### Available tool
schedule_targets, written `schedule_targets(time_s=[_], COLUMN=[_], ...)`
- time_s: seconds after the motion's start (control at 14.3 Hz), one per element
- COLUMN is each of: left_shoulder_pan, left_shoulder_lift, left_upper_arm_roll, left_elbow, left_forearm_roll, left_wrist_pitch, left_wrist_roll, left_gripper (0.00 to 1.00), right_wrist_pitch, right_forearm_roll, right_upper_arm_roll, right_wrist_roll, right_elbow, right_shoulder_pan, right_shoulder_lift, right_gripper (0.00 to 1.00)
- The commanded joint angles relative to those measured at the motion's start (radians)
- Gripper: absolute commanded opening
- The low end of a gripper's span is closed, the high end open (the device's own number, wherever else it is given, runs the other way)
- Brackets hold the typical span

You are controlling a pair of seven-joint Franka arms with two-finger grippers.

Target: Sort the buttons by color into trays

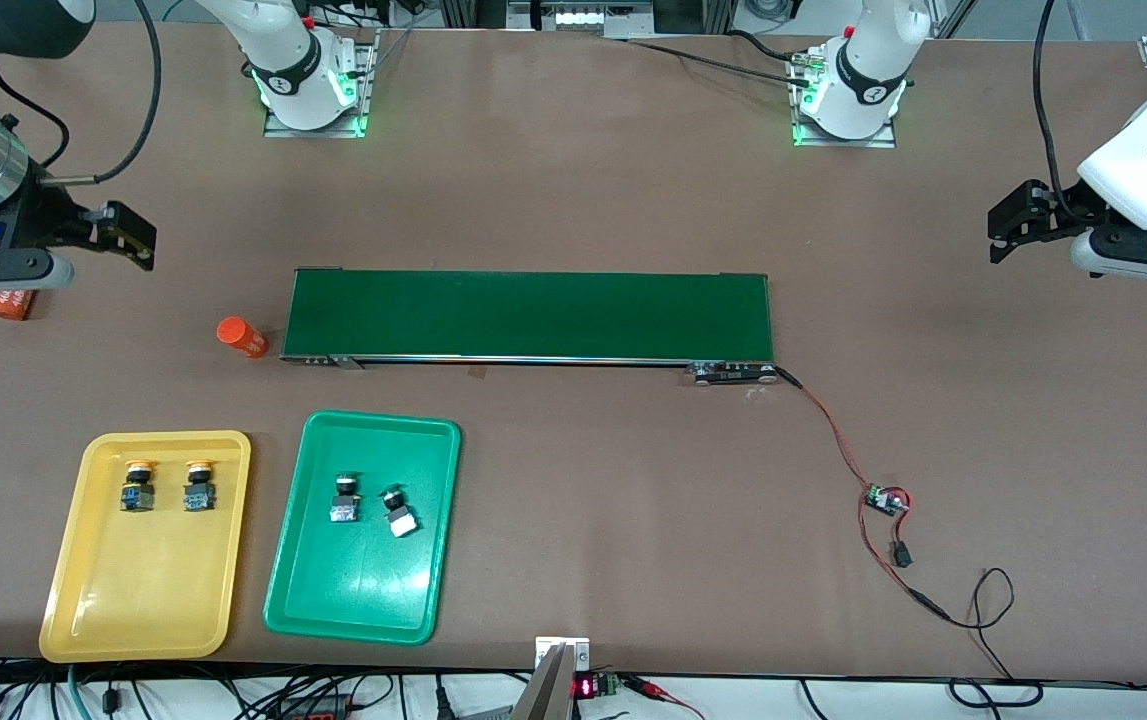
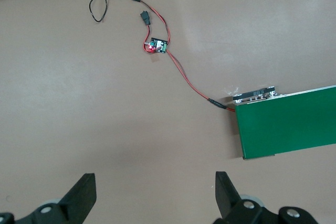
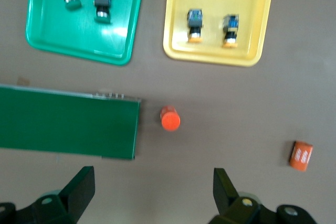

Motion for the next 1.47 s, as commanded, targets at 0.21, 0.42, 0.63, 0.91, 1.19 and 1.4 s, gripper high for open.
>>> schedule_targets(time_s=[0.21,0.42,0.63,0.91,1.19,1.4], left_shoulder_pan=[0.023,0.026,0.021,0.018,0.014,0.015], left_shoulder_lift=[0.002,0.003,0.005,0.009,0.008,0.005], left_upper_arm_roll=[0.025,0.012,0.011,0.011,0.008,-0.005], left_elbow=[0.022,0.02,0.019,0.017,0.017,0.019], left_forearm_roll=[0.005,0.005,-0.001,-0.002,-0.002,-0.002], left_wrist_pitch=[-0.052,-0.052,-0.05,-0.053,-0.053,-0.056], left_wrist_roll=[0.001,-0.011,-0.011,-0.011,-0.01,-0.007], left_gripper=[1.0,1.0,1.0,1.0,1.0,1.0], right_wrist_pitch=[-0.048,-0.048,-0.062,-0.067,-0.087,-0.099], right_forearm_roll=[0.009,0.012,0.011,0.014,0.034,0.037], right_upper_arm_roll=[0.011,0.006,0.006,0.008,0.003,0.005], right_wrist_roll=[-0.022,-0.085,-0.085,-0.082,-0.031,0.032], right_elbow=[-0.003,-0.011,-0.037,-0.089,-0.078,-0.077], right_shoulder_pan=[-0.013,-0.016,-0.013,-0.024,-0.03,-0.028], right_shoulder_lift=[-0.01,-0.017,-0.052,-0.109,-0.102,-0.104], right_gripper=[1.0,1.0,1.0,1.0,1.0,1.0])
